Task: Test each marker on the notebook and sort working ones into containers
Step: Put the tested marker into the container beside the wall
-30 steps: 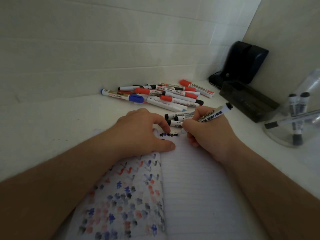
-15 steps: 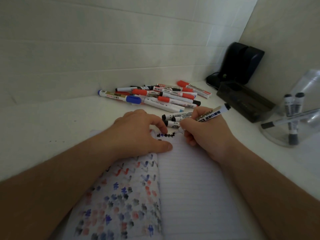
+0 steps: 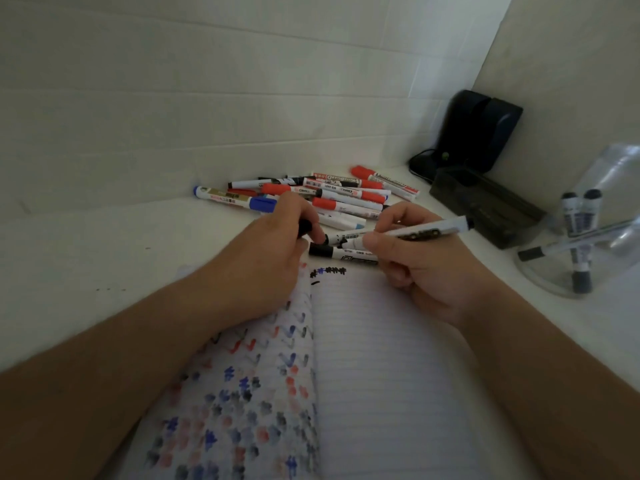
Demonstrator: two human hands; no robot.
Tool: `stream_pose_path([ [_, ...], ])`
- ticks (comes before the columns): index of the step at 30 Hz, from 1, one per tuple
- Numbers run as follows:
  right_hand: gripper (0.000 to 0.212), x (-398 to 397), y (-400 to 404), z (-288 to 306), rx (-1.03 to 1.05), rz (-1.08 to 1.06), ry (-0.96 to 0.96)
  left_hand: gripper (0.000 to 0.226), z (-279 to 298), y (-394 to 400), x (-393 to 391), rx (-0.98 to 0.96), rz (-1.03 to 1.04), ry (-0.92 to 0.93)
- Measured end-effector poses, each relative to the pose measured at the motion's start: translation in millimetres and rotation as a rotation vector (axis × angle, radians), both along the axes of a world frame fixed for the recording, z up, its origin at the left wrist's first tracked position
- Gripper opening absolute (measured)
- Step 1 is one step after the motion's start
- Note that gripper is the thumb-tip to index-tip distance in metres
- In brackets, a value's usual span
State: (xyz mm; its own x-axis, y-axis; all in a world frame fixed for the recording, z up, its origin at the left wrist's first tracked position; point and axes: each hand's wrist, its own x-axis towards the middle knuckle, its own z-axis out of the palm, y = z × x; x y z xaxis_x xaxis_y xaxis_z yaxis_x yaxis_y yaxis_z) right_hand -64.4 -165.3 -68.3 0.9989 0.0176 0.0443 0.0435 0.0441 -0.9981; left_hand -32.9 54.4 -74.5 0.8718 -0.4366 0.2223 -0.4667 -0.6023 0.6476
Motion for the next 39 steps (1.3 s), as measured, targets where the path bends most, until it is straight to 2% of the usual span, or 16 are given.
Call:
stream_pose_path([
  [3,0.003,0,-6,7,0.139,0.050,0.070,0.019,0,0,2,-0.056,0.024,-0.027],
  [6,0.031,0,-9,8,0.254,0.088,0.106,0.021,-3,1,6,-0.071,0.026,-0.064],
  [8,0.038,-1,-9,7,0.267,0.108,0.097,0.022,-4,1,7,-0.055,0.017,-0.101],
  [15,0.037,3,-5,2,0.226,0.108,0.100,0.025,-3,0,6,-0.009,-0.021,-0.161],
  [23,0.008,3,-1,2,0.232,0.002,0.135,0.030,-4,1,8,0.004,-0.021,-0.187],
  [27,0.018,1,4,3,0.124,-0.026,0.106,0.029,-5,1,9,0.029,-0.039,-0.215],
  [29,0.012,0,5,3,0.069,-0.039,0.053,0.031,-4,2,10,0.022,-0.036,-0.220],
  [30,0.004,-1,4,4,0.061,-0.041,0.036,0.031,-3,3,10,0.005,-0.030,-0.229],
  [33,0.017,-1,3,4,0.050,-0.035,0.008,0.027,0,3,7,-0.149,-0.014,-0.221],
  [36,0.003,-3,8,5,-0.003,-0.004,-0.030,0.027,-1,0,6,-0.330,-0.031,-0.117],
  [39,0.013,-5,12,8,-0.014,-0.030,-0.043,0.027,-5,-3,8,-0.425,-0.037,-0.025],
])
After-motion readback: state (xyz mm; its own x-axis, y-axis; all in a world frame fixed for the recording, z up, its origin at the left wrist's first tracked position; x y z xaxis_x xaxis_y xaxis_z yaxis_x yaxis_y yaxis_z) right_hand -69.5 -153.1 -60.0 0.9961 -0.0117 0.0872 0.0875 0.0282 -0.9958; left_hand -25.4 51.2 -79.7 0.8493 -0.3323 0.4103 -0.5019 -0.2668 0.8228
